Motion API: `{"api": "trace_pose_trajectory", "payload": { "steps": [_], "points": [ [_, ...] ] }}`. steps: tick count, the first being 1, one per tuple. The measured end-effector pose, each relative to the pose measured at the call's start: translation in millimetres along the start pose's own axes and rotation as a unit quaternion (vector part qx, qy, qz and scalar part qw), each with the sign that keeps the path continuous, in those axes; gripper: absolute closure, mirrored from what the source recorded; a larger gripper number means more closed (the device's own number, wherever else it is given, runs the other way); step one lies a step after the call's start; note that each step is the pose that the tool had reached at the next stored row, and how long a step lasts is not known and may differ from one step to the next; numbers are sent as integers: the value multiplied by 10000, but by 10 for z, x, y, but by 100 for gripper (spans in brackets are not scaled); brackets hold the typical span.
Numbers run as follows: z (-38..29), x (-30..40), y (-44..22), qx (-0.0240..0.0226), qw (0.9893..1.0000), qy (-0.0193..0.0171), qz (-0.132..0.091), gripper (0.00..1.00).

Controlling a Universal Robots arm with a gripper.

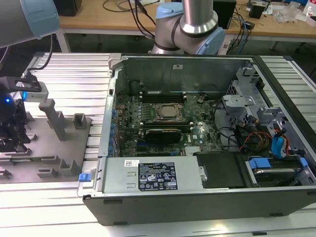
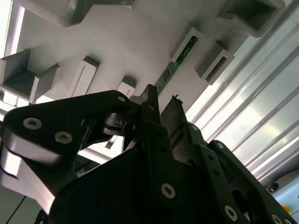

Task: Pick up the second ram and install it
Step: 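Pick up the second ram and move it above second insertion slot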

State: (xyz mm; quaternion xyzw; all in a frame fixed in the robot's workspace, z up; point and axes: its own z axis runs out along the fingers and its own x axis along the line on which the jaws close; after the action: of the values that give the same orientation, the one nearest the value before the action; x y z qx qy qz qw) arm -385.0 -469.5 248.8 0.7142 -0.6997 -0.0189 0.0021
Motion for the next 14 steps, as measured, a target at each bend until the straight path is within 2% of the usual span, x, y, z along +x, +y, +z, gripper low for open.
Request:
{"api": "trace_pose_trajectory", "payload": {
  "steps": [4,6,8,11,12,13,14],
  "points": [
    [100,48,31,0,10000,0,-13,70],
    [130,67,36,0,10000,1,-16,70],
    [227,96,35,-1,10000,1,-24,70],
    [314,110,39,-1,10000,1,-32,70],
    [345,112,45,-1,10000,1,-44,70],
    [423,84,76,-3,9999,4,-128,70],
    [447,83,74,-3,9999,4,-131,70]
  ]
}}
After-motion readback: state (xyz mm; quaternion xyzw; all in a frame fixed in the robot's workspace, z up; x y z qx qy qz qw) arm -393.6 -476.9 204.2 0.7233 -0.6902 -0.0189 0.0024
